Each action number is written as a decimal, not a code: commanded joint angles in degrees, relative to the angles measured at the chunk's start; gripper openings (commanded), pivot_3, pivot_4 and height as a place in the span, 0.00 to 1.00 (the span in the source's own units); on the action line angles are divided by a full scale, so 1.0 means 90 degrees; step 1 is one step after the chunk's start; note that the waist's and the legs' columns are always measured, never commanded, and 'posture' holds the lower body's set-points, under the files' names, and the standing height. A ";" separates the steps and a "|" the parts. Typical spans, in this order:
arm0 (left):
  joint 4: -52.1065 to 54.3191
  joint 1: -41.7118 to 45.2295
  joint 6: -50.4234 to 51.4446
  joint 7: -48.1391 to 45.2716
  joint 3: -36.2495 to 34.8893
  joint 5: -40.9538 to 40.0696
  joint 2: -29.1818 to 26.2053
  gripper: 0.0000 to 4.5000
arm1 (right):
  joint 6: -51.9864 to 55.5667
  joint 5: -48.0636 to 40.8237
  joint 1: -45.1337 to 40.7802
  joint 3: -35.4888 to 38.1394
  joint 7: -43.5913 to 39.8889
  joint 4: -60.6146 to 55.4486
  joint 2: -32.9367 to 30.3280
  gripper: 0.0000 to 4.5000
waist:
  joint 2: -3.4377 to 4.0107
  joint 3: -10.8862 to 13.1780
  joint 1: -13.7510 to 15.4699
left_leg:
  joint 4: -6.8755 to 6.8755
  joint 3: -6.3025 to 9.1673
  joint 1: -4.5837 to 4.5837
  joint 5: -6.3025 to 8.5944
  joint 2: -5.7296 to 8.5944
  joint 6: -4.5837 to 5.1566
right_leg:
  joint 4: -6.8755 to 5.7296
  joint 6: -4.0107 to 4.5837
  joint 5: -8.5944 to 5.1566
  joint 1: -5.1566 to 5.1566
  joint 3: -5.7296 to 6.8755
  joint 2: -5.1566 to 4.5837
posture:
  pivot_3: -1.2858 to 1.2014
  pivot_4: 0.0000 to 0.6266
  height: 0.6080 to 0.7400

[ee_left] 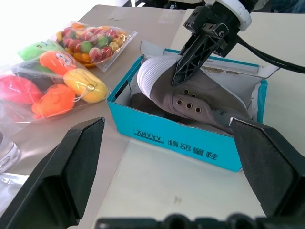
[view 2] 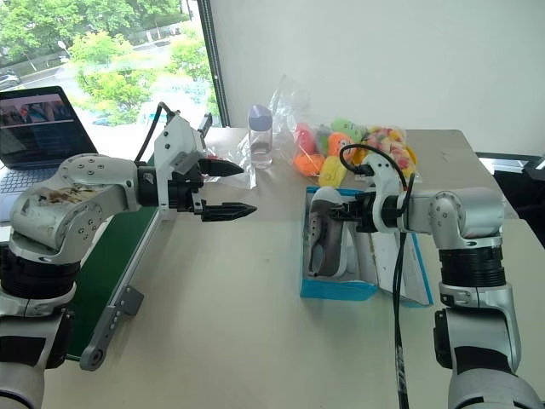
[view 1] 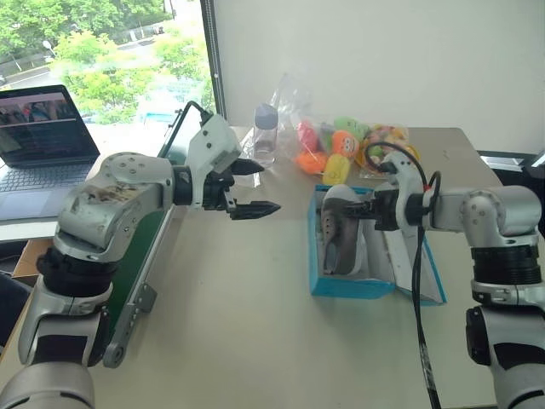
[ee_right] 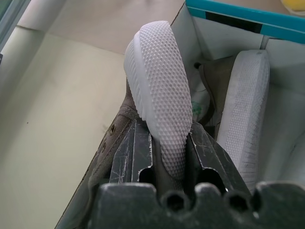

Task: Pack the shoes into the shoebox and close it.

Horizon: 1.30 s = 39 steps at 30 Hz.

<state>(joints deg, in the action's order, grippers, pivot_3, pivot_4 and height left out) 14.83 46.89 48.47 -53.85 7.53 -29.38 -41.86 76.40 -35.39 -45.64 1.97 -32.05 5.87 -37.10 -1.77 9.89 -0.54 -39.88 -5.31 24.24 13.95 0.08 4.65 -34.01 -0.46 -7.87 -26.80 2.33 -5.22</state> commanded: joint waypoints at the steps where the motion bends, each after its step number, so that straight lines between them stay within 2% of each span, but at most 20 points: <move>1: 0.0198 0.0161 -0.0102 -0.0120 -0.0061 0.0021 -0.0094 1.00 | -0.0509 0.0301 0.0080 -0.0235 -0.0084 0.0066 0.0126 0.07 | 0.0000 0.0000 -0.0007 | -0.0001 0.0001 -0.0002 0.0000 -0.0001 0.0000 | -0.0001 -0.0007 -0.0004 0.0001 0.0001 0.0002 | 0.52 0.24 1.00; 11: 0.0420 0.0119 -0.0020 -0.0260 0.0048 0.0087 -0.0307 1.00 | -0.1627 0.1419 0.0038 -0.1519 -0.0483 0.0856 0.0471 0.07 | -0.0001 -0.0001 -0.0023 | 0.0000 0.0003 -0.0015 -0.0004 -0.0003 -0.0007 | -0.0007 -0.0023 -0.0015 0.0007 -0.0001 0.0006 | 0.52 0.24 1.00; 13: 0.0463 0.0117 0.0012 -0.0248 0.0044 0.0066 -0.0317 1.00 | -0.1797 0.1618 0.0058 -0.1689 -0.0583 0.0920 0.0481 0.29 | -0.0001 -0.0001 -0.0022 | -0.0001 0.0004 -0.0022 -0.0004 -0.0003 -0.0007 | -0.0006 -0.0023 -0.0015 0.0015 0.0001 0.0006 | 0.52 0.24 1.00; 18: 0.0509 0.0110 0.0011 -0.0294 0.0091 0.0068 -0.0355 1.00 | -0.1983 0.1884 0.0076 -0.1874 -0.0738 0.0730 0.0441 0.65 | -0.0001 -0.0001 -0.0021 | 0.0000 0.0004 -0.0046 -0.0004 -0.0004 -0.0007 | -0.0006 -0.0024 -0.0016 0.0037 0.0000 0.0005 | 0.52 0.24 1.00; 22: 0.0421 0.0155 -0.0066 -0.0342 0.0168 0.0110 -0.0297 1.00 | -0.1676 0.1871 -0.0086 -0.1609 -0.0749 0.0302 0.0249 0.95 | 0.0000 0.0000 0.0004 | -0.0001 0.0003 -0.0051 -0.0004 -0.0001 -0.0007 | -0.0005 -0.0024 -0.0016 0.0043 0.0000 0.0001 | 0.52 0.24 1.00; 24: 0.0373 0.0174 -0.0104 -0.0374 0.0201 0.0126 -0.0270 1.00 | -0.1277 0.1716 -0.0234 -0.1393 -0.0842 -0.0211 -0.0045 0.95 | 0.0001 0.0001 0.0013 | -0.0001 0.0003 -0.0050 -0.0003 -0.0001 -0.0007 | -0.0006 -0.0024 -0.0016 0.0042 0.0000 0.0000 | 0.52 0.24 1.00; 29: 0.0286 0.0198 -0.0231 -0.0497 0.0283 0.0192 -0.0225 1.00 | 0.0332 0.0710 -0.0589 -0.0173 -0.0977 -0.1452 -0.0375 0.95 | 0.0003 0.0002 0.0026 | 0.0001 0.0002 -0.0043 -0.0003 -0.0004 -0.0007 | -0.0006 -0.0019 -0.0014 0.0032 0.0000 0.0001 | 0.52 0.24 1.00; 32: 0.0198 0.0236 -0.0332 -0.0610 0.0355 0.0233 -0.0154 1.00 | 0.0606 0.0526 -0.0326 0.0028 -0.1133 -0.1913 -0.0973 0.95 | 0.0003 0.0002 0.0050 | 0.0005 0.0007 -0.0048 -0.0002 -0.0009 -0.0008 | -0.0006 -0.0017 -0.0014 0.0036 0.0004 0.0006 | 0.52 0.24 1.00; 35: 0.0073 0.0310 -0.0450 -0.0801 0.0449 0.0239 -0.0087 1.00 | 0.0739 0.0416 0.0220 0.0303 -0.1179 -0.2298 -0.1579 0.80 | 0.0002 0.0002 0.0140 | 0.0004 0.0009 -0.0049 -0.0002 -0.0004 -0.0008 | -0.0002 -0.0019 -0.0019 0.0043 0.0009 0.0000 | 0.52 0.24 1.00; 39: -0.0230 0.0469 -0.0684 -0.1151 0.0640 0.0332 0.0024 1.00 | 0.1420 -0.0173 0.0784 0.1101 -0.1392 -0.3169 -0.2030 0.48 | 0.0003 0.0002 0.0143 | -0.0007 -0.0003 -0.0044 0.0003 0.0002 0.0003 | 0.0003 -0.0012 -0.0026 0.0043 -0.0001 -0.0010 | 0.52 0.24 1.00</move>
<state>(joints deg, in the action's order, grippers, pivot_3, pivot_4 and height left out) 12.99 49.11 44.45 -62.49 12.80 -27.04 -42.24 86.34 -33.88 -38.48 5.93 -43.39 -17.32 -53.51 -1.75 9.91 0.74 -39.95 -5.33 23.84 13.99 0.09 4.68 -33.99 -0.62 -8.07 -26.41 2.31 -5.31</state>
